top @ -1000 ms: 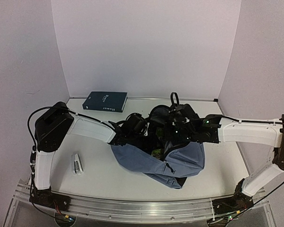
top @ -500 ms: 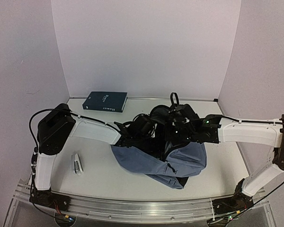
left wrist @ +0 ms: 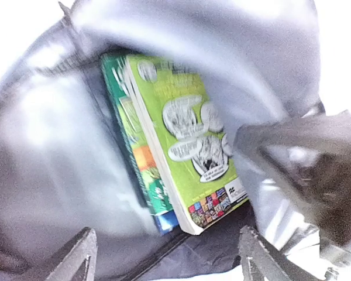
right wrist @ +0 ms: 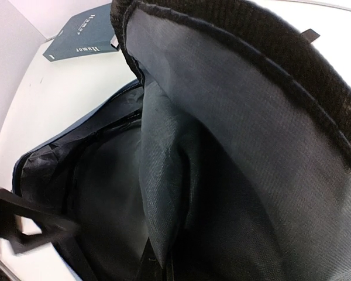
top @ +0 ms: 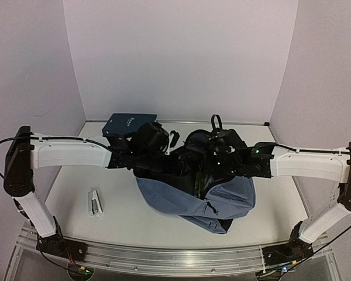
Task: Pack the student bag
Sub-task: Place the book in the student bag, then move the book to the center of the board.
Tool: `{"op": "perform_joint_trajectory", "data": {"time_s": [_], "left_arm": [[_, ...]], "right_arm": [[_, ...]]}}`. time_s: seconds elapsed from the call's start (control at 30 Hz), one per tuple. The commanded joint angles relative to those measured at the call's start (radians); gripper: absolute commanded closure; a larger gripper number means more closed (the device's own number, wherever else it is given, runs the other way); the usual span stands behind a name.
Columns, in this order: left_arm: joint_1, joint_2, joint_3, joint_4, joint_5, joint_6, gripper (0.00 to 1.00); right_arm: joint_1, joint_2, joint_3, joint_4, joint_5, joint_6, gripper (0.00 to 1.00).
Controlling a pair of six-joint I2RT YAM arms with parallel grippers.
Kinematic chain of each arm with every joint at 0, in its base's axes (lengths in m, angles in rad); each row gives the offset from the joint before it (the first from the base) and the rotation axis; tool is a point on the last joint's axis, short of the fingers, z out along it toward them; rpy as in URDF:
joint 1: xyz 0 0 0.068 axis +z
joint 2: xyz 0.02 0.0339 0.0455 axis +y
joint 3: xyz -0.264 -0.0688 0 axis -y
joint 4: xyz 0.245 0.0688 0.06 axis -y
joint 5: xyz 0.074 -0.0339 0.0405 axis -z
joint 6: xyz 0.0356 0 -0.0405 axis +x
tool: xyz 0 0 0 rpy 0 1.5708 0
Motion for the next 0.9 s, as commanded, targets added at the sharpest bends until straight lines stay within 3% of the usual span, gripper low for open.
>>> {"op": "perform_joint_trajectory", "data": {"time_s": [0.0, 0.1, 0.37, 0.63, 0.87], "left_arm": [[0.087, -0.101, 0.013, -0.151, -0.083, 0.113, 0.14], [0.175, -0.102, 0.055, -0.203, -0.096, 0.168, 0.12], [0.363, 0.103, 0.271, -0.286, -0.388, 0.333, 0.09], [0.416, 0.392, 0.536, -0.229, -0.493, 0.571, 0.08], [0.437, 0.604, 0.787, -0.229, -0.503, 0.710, 0.07]], "right_arm": [[0.007, -0.050, 0.006, 0.074, 0.038, 0.002, 1.00], [0.006, -0.048, 0.003, 0.075, 0.036, 0.003, 1.00], [0.006, -0.048, -0.001, 0.075, 0.032, 0.005, 1.00], [0.006, -0.041, -0.003, 0.075, 0.029, 0.017, 1.00], [0.006, -0.023, -0.006, 0.075, 0.019, 0.031, 1.00]]}}
